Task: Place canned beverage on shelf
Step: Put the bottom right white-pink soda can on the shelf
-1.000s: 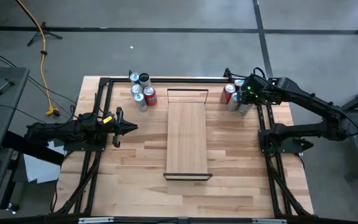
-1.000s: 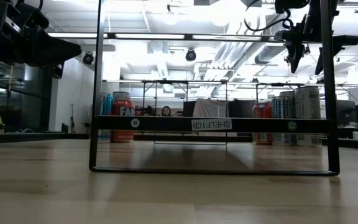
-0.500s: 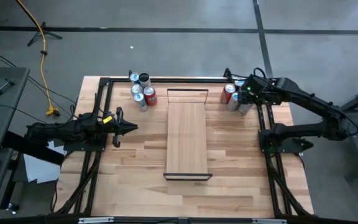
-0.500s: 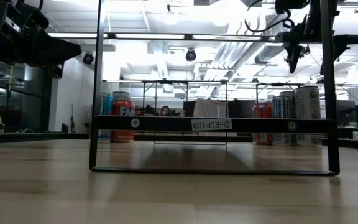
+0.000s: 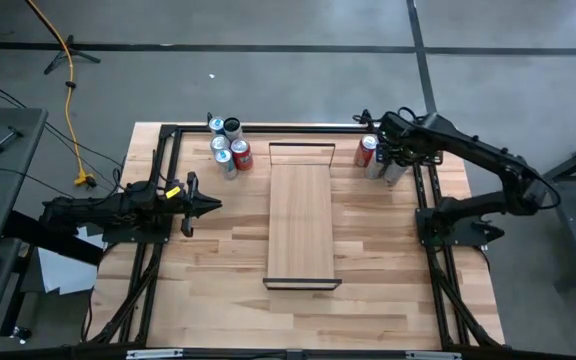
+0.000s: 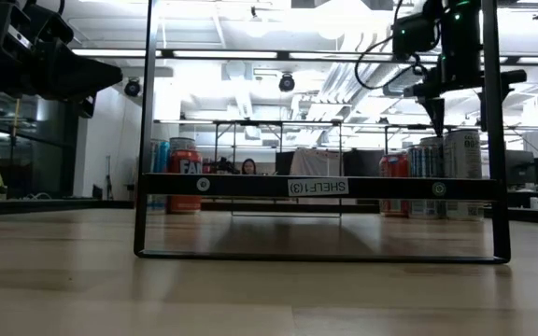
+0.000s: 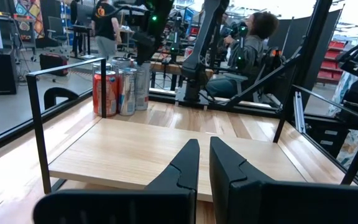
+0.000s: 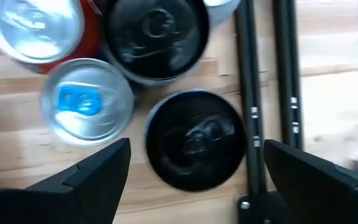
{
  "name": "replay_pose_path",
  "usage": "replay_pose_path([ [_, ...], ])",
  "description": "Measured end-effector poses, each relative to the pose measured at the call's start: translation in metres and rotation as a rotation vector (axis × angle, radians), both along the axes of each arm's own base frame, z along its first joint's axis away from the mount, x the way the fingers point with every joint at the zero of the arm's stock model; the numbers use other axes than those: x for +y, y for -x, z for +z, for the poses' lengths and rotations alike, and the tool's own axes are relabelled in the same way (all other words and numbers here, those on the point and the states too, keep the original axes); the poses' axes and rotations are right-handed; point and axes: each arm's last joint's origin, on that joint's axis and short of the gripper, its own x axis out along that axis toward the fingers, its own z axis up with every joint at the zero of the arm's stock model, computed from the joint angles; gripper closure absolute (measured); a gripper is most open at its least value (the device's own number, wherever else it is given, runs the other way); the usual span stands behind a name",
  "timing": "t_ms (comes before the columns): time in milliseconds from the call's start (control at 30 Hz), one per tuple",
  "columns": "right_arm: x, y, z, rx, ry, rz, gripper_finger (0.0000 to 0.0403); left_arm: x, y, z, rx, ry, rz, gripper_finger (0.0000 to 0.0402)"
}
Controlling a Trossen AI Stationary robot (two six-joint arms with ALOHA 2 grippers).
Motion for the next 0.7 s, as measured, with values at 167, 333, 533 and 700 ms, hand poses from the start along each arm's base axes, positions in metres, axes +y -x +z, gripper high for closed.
replay_pose_path([
  [167, -0.006, 0.000, -0.004, 0.031, -0.019, -0.010, 0.0050, 0.000, 0.000, 0.000, 0.000, 0.000, 0.000, 0.0401],
  [333, -0.013, 0.000, -0.010, 0.026, -0.084, -0.017, 0.0050, 0.000, 0.000, 0.000, 0.000, 0.000, 0.000, 0.0401],
  [533, -0.027, -0.002, -0.021, 0.044, -0.129, -0.003, 0.0050, 0.000, 0.000, 0.000, 0.000, 0.000, 0.000, 0.0401],
  [700, -0.034, -0.003, -0.026, 0.022, -0.169, 0.013, 0.0052, 0.000, 0.000, 0.000, 0.000, 0.000, 0.000, 0.0401],
])
